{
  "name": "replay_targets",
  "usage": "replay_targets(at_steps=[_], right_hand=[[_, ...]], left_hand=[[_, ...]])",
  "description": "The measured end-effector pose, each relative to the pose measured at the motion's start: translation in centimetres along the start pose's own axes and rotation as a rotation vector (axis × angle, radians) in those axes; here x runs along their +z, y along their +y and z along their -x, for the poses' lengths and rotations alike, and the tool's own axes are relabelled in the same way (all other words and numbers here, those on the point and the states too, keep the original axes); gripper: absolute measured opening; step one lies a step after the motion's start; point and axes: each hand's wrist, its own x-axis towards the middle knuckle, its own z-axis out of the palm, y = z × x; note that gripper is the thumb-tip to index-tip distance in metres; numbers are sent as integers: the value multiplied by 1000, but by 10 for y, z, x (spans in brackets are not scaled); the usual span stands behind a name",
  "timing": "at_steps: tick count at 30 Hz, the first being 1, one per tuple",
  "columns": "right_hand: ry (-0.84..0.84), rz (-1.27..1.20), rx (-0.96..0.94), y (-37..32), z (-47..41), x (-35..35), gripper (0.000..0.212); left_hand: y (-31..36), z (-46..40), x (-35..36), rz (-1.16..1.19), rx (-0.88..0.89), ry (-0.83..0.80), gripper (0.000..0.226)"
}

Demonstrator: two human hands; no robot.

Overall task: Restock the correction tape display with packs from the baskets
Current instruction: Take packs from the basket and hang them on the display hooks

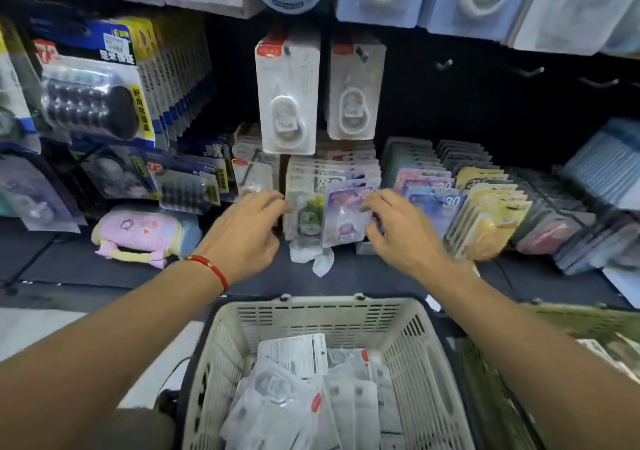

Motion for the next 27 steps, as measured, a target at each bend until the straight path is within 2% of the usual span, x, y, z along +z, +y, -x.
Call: replay_targets(at_steps=[3, 5, 7, 9, 12, 14, 17, 19, 21, 24, 27], right_hand=[[-405, 67, 123, -4, 60, 28, 30], [-682, 155, 186, -6, 98, 50, 29], [-859, 175, 212, -5, 133, 73, 29], [-967, 109, 225, -4, 164, 93, 33], [-1034, -39, 242, -5, 197, 119, 47], [-1050, -108, 301, -12, 210, 138, 69], [-957, -321, 626, -26, 218, 163, 100], [-857, -517, 852, -35, 219, 176, 109], [-820, -571, 914, -40, 220, 186, 109], [-850, -534, 878, -33, 221, 191, 101], [-860, -620, 953, -8, 218, 185, 81]], left_hand=[[-2, 37, 26, -30, 29, -308, 48], [-3, 73, 51, -66, -17, -477, 47], [-5, 117, 84, -89, -137, -539, 51], [-3, 162, 113, -107, -297, -559, 65], [10, 204, 137, -57, -492, -409, 83], [18, 209, 143, -37, -592, -291, 87], [23, 201, 143, 64, -688, -265, 87], [22, 196, 142, 159, -677, -239, 84], [22, 192, 142, 214, -642, -221, 81], [32, 185, 146, 253, -613, -211, 75], [51, 177, 154, 54, -564, -153, 68]])
